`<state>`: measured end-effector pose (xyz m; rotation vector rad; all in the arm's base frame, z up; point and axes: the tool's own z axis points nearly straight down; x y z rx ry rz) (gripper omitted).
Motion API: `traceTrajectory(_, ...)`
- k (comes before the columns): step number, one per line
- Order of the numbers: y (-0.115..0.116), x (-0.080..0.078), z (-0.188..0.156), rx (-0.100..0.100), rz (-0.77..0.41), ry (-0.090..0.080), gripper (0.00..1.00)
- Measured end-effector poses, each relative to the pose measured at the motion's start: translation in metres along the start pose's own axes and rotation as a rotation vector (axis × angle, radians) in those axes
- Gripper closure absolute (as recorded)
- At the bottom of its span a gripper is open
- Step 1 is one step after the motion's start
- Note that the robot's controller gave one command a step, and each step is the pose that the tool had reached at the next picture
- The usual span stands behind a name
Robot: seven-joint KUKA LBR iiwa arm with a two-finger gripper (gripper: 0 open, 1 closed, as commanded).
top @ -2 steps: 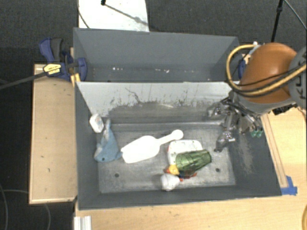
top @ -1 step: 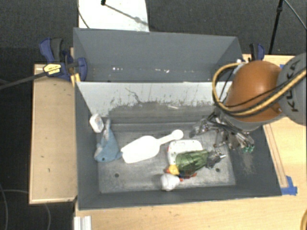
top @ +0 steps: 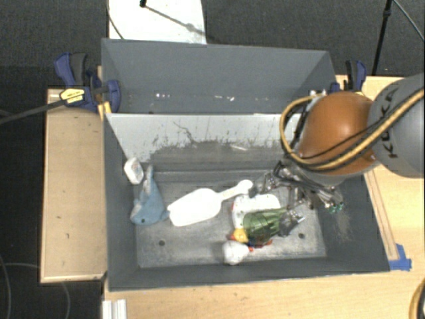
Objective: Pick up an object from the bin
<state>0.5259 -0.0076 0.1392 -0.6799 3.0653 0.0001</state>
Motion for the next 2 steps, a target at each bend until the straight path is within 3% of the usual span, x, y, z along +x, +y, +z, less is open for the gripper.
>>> traceTrajectory(1,0.0036,-0.0004,0.0538,0.007,-0.155,-0.026,0.00)
traceTrajectory(2,0.0032,-0.0007,0.0470,0.007,-0.163,-0.019,1.00)
